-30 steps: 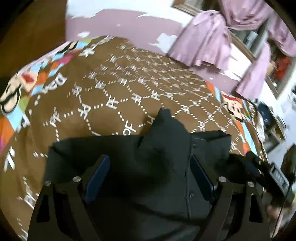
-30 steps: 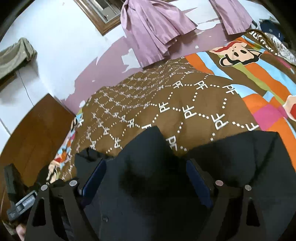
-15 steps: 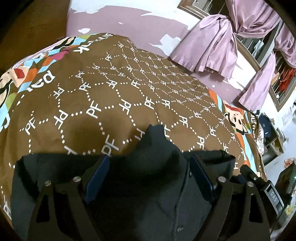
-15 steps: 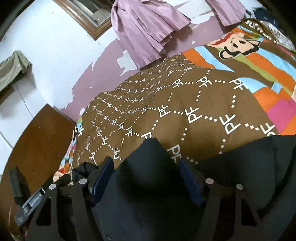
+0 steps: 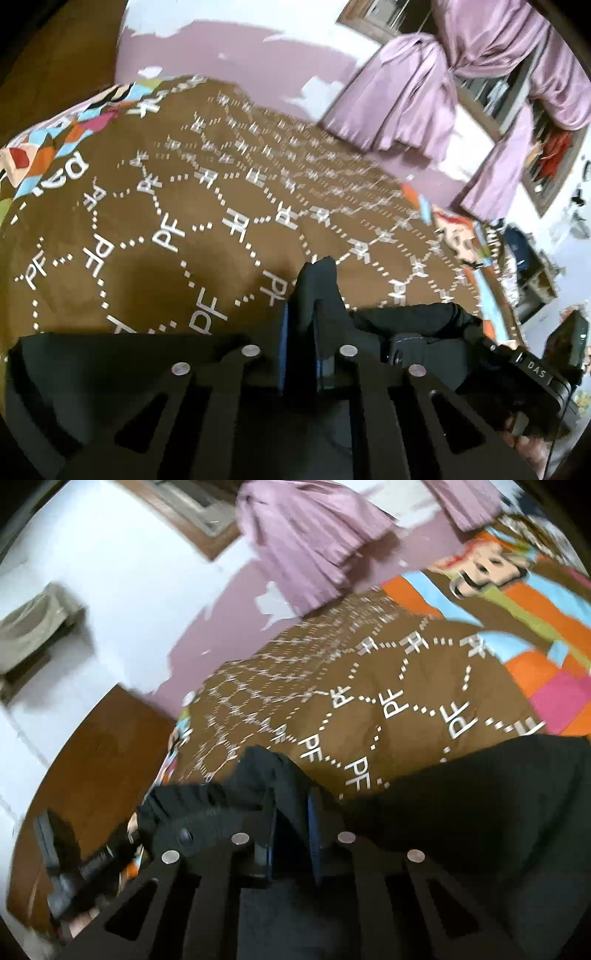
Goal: Fold large clothes
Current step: 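Lift the hem with both grippers and fold it toward the collar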
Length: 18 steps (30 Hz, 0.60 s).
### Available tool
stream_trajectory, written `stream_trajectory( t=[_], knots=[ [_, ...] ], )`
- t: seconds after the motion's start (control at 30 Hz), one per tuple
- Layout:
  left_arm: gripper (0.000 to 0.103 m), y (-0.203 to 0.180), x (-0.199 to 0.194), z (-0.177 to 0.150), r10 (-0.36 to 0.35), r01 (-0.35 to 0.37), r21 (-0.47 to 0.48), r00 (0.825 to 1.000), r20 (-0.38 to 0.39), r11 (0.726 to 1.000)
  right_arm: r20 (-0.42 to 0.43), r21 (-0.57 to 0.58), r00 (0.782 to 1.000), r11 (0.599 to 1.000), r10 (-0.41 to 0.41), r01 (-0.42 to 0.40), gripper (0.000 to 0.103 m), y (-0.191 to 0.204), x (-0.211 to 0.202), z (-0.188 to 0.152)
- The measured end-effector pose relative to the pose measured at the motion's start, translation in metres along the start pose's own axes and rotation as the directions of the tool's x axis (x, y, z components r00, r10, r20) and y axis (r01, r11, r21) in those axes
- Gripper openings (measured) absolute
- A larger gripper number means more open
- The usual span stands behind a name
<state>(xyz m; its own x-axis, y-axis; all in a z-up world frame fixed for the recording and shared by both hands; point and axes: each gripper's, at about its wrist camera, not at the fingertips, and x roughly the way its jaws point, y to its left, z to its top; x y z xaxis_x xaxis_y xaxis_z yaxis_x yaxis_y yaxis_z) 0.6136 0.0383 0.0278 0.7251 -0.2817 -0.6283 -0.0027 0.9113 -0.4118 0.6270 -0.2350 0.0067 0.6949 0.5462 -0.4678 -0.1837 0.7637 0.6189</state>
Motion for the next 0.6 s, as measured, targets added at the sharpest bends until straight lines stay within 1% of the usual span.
stream_trajectory(
  t=[0.07, 0.17, 0.27, 0.33, 0.37, 0.4, 0.43, 0.47, 0.53, 0.6],
  knots=[
    [0.006, 0.000, -0.020, 0.000, -0.039, 0.039, 0.019, 0.999, 0.028, 0.999, -0.013, -0.073, 1.000, 0.997, 0.006, -0.007, 0.010, 0.005, -0.020, -0.007],
    [0.005, -0.004, -0.053, -0.005, -0.095, 0.091, 0.077, 0.994, 0.046, 0.993, -0.030, -0.182, 1.000, 0.983, -0.009, 0.003, 0.008, 0.016, -0.048, -0.023],
    [0.004, -0.011, -0.087, -0.023, -0.133, 0.123, 0.163, 0.990, 0.047, 0.979, -0.042, -0.244, 0.999, 0.970, -0.030, 0.019, 0.006, 0.022, -0.062, -0.041],
    [0.004, -0.011, -0.101, -0.038, -0.146, 0.137, 0.182, 0.989, 0.037, 0.974, -0.050, -0.283, 0.997, 0.958, -0.061, 0.044, 0.006, 0.022, -0.060, -0.055],
    [0.003, -0.011, -0.105, -0.043, -0.147, 0.138, 0.183, 0.989, 0.034, 0.973, -0.080, -0.271, 0.994, 0.961, -0.079, 0.055, 0.006, 0.015, -0.051, -0.061],
    [0.003, -0.010, -0.107, -0.052, -0.143, 0.136, 0.183, 0.989, 0.027, 0.974, -0.116, -0.234, 0.990, 0.971, -0.083, 0.055, 0.005, 0.006, -0.043, -0.065],
    [0.003, -0.007, -0.107, -0.059, -0.142, 0.137, 0.179, 0.990, 0.019, 0.974, -0.158, -0.169, 0.984, 0.984, -0.081, 0.054, 0.005, -0.009, -0.030, -0.068],
    [0.003, -0.005, -0.103, -0.066, -0.137, 0.135, 0.172, 0.991, 0.000, 0.976, -0.176, -0.139, 0.981, 0.989, -0.080, 0.055, 0.005, -0.018, -0.023, -0.070],
    [0.003, 0.005, -0.086, -0.077, -0.119, 0.125, 0.140, 0.992, -0.053, 0.982, -0.183, -0.150, 0.978, 0.986, -0.101, 0.074, 0.005, -0.018, -0.016, -0.074],
    [0.003, 0.014, -0.062, -0.083, -0.084, 0.098, 0.100, 0.988, -0.128, 0.990, -0.184, -0.163, 0.977, 0.983, -0.111, 0.081, 0.005, -0.015, -0.015, -0.076]
  ],
)
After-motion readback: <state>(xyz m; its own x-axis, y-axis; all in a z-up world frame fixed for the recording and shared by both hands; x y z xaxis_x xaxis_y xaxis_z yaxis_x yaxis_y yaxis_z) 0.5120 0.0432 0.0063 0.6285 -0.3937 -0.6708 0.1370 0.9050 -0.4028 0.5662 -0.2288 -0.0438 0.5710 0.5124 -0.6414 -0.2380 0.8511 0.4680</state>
